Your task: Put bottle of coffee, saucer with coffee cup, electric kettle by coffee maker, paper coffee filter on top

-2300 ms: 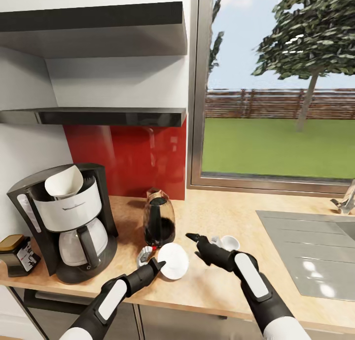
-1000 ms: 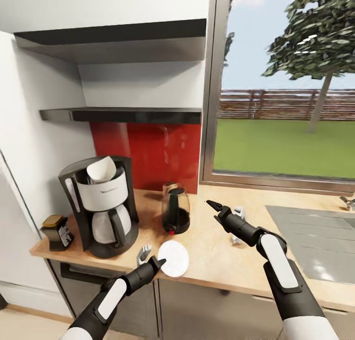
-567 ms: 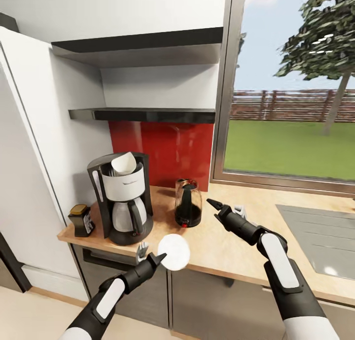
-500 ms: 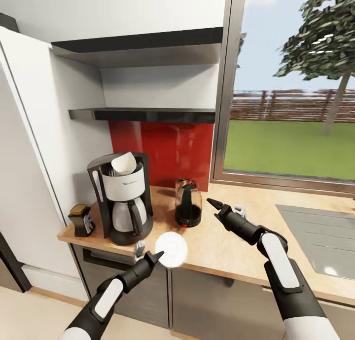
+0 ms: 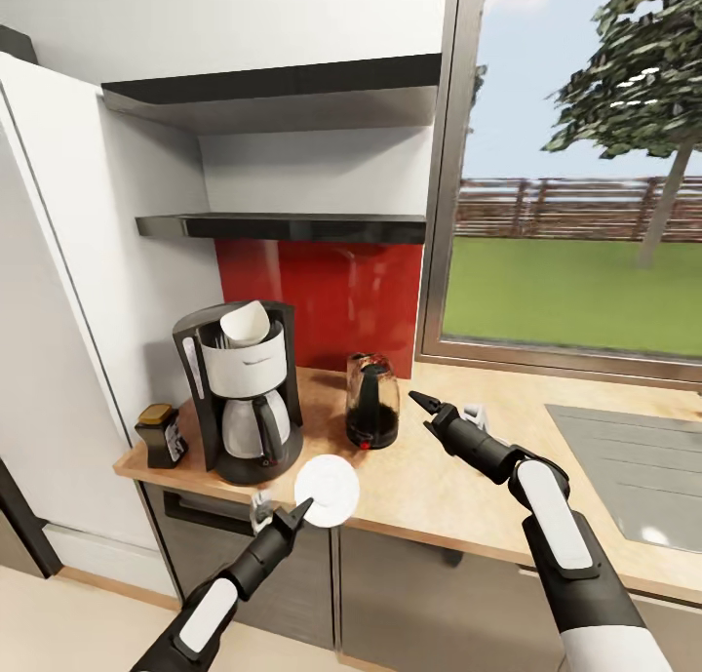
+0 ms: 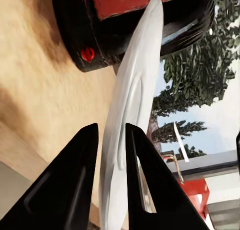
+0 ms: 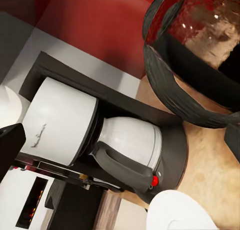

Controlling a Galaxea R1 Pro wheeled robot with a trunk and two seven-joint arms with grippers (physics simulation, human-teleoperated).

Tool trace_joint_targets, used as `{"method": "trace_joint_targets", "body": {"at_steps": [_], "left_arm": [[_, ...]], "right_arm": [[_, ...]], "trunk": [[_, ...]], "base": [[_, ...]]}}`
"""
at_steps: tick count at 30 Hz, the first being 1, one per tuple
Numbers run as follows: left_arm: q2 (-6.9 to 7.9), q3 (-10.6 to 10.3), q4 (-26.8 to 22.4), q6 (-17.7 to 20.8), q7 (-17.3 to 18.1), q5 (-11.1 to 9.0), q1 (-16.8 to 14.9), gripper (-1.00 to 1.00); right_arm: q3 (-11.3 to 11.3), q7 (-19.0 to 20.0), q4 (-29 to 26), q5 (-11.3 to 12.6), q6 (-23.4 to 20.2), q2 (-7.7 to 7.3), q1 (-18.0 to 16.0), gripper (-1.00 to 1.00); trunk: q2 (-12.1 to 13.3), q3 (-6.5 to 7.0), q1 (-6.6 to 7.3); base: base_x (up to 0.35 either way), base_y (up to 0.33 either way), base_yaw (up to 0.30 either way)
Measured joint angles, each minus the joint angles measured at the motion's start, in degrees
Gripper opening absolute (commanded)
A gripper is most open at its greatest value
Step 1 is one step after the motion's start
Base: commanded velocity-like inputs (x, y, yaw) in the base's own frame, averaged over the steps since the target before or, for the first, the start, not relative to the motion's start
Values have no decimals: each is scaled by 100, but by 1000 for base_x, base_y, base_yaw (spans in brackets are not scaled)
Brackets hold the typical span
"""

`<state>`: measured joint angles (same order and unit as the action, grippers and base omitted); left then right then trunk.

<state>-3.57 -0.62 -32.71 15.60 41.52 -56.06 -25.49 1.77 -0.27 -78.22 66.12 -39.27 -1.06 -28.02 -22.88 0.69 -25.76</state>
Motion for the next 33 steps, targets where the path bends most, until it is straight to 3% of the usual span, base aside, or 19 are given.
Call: {"method": "trace_joint_targets", "body": {"at_steps": [4,7,10,14,20,33], "left_arm": [[5,6,0,-36,23,-52,20,-100],[20,8,0,-49,24,-278,78,-100],[38,7,0,-49,24,-370,87,-100],[48,8,-4,-49,24,-394,89,-100],[50,185,-3,-51,19,-413,89,-100],[0,225,-1,-49,-51,-416,89,-100]], "right_arm": [[0,-1,0,0,0,0,0,100],[0,-4,0,-1,0,0,0,100],[0,-3,0,0,0,0,0,100],[0,-4,0,0,0,0,0,100],[0,-3,0,-1,0,0,0,100],[0,-5,0,-1,0,0,0,100]], "trunk": [[0,0,0],[0,0,2],[0,0,0],[0,0,1],[0,0,0],[0,0,0]], "base": [[38,0,0],[204,0,0],[52,0,0],[53,0,0],[156,0,0],[101,-12,0]]}}
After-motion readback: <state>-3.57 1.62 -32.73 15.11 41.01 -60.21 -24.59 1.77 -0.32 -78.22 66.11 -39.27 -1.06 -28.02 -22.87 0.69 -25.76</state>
